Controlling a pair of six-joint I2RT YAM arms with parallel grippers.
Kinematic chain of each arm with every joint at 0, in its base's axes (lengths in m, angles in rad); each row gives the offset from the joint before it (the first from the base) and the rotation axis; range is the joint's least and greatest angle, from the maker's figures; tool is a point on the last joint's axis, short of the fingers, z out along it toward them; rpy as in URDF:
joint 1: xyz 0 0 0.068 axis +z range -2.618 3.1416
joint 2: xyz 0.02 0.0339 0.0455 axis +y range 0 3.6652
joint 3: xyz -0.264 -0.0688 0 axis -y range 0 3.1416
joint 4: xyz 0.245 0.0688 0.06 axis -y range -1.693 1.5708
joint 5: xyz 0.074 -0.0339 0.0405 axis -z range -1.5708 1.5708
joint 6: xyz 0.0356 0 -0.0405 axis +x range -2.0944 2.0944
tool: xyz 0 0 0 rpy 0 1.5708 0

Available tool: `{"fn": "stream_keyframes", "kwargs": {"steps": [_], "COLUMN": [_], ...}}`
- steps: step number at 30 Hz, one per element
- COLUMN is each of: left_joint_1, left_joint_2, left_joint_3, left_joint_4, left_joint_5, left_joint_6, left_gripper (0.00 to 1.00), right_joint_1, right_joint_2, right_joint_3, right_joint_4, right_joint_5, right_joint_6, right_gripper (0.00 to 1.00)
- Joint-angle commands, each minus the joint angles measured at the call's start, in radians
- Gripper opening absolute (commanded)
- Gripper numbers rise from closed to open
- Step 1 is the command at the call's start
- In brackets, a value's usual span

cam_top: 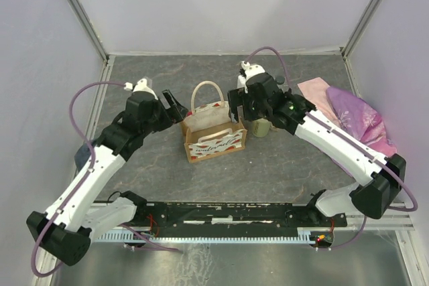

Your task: Take the personal care products out of the canvas bag

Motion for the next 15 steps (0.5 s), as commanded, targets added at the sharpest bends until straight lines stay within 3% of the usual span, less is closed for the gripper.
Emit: {"fn": "stream_keyframes", "kwargs": {"steps": [1, 9, 15], "left_joint_1": [-0.003, 0.005, 0.018], "left_joint_2": [-0.049, 0.106, 0.140], "left_joint_3": [0.063, 0.359, 0.384], "left_joint_4": [-0.052, -0.164, -0.122], "left_joint_5": [-0.178, -0.325, -0.273], "left_joint_6": [0.028, 0.156, 0.200], "left_gripper": [0.97, 0.99, 0.99], "right_joint_1": [0.000, -0.109, -0.227], "right_joint_2": [-0.093, -0.006, -0.032], "right_joint_3": [-0.042, 0.317, 0.339], "right_joint_4": [0.042, -0.221, -0.233], "right_joint_5": [0.140, 0.176, 0.140], "right_joint_6": [0.001, -0.072, -0.059], "right_gripper": [1.00, 1.00, 1.00]}}
